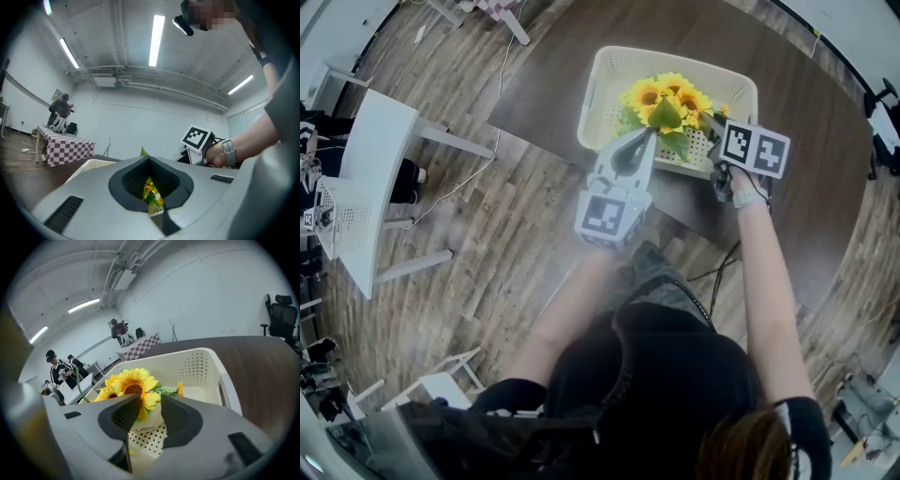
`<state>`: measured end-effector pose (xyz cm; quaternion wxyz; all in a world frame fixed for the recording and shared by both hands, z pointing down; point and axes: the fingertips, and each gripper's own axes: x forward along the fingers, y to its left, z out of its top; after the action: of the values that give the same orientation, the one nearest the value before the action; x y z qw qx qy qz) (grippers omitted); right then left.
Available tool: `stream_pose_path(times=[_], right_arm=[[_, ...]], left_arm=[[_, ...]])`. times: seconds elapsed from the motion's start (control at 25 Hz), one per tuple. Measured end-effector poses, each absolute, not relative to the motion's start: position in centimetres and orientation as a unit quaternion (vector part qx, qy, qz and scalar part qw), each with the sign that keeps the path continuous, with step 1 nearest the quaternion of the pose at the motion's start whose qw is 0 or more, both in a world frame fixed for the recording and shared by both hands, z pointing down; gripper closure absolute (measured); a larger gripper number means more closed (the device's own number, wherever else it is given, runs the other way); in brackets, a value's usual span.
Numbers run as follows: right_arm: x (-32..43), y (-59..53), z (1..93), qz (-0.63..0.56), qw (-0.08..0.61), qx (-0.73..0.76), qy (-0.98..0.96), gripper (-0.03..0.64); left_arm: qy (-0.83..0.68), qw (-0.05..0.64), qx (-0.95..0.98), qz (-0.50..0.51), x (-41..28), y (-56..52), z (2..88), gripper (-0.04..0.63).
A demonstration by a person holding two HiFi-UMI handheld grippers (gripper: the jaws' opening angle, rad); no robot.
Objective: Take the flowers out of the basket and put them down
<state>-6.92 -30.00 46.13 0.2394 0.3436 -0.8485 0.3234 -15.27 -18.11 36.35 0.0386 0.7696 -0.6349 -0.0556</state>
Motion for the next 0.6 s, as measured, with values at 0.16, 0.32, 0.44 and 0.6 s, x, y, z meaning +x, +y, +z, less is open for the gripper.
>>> stream_pose_path(times=[0.16, 0.32, 0.44, 0.6], right_arm=[[-7.14, -30.20, 46.40, 0.366, 0.222, 0.328, -0.842, 0.474], [-6.95, -30.58, 46.47, 0.411, 0.197, 0.322, -0.830, 0.474], [-6.83, -30.76, 46.63, 0.426, 0.193, 0.320, -0.824, 0.454], [-7.51, -30.37, 47.00, 0.451, 0.196, 0.296, -0.819, 0.451]], left_arm=[[-0.636, 0.036, 0.769, -0.056, -15.25, -18.29, 36.39, 0.589], [-0.638, 0.034, 0.767, -0.054, -15.41, -18.43, 36.35, 0.589], [-0.640, 0.037, 0.765, -0.054, -15.63, -18.52, 36.41, 0.589], [-0.644, 0.036, 0.762, -0.054, -15.72, -18.73, 36.43, 0.589]])
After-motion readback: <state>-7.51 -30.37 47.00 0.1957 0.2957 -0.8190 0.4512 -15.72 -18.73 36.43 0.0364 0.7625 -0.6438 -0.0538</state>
